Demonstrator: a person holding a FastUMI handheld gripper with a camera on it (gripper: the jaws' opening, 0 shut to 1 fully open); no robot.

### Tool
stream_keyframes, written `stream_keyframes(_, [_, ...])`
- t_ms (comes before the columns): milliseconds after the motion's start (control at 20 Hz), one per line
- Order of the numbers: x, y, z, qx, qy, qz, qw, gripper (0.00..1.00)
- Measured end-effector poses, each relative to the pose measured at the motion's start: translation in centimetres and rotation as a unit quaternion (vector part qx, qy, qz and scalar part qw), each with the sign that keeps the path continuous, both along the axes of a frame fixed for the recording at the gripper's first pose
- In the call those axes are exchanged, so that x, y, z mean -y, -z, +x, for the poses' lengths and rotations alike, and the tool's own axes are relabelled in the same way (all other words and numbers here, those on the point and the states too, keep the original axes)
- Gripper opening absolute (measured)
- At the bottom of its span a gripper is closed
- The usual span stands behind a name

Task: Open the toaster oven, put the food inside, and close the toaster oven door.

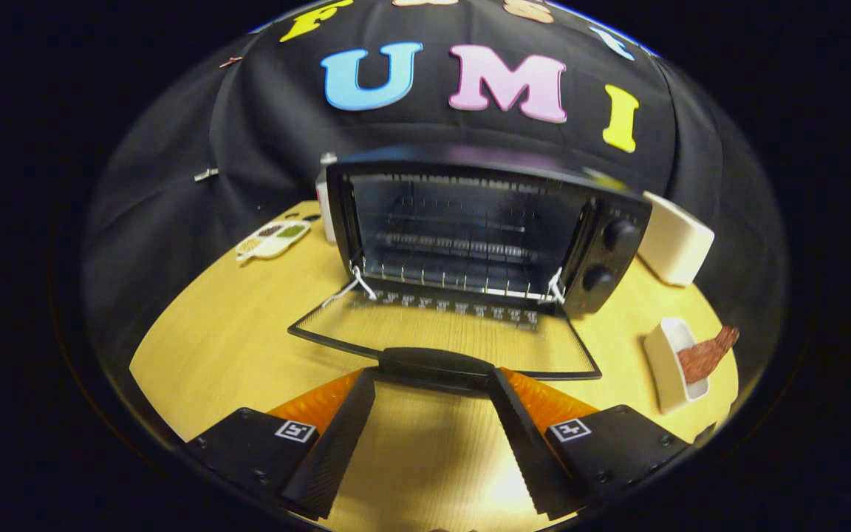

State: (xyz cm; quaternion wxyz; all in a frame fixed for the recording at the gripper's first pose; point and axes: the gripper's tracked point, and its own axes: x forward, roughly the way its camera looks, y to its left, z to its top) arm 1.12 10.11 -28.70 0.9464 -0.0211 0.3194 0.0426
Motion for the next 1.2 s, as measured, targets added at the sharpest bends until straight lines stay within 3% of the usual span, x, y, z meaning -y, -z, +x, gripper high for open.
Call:
stream_keyframes(200, [0.9,1.2,-1.2,-0.015,-0.022,-0.008,1.0,0.97])
stream_keyframes(500, [4.1,-5.8,-1.3,0.042,-0.023,0.007,0.999,0.98])
stream_keyframes(900, [15.4,-16.4,0.1,0.128,0.049,-0.017,0.99,0.98])
stream_keyframes(1200, [24.4,-18.7,1.9,0.135,0.085,-0.034,0.987,0.98])
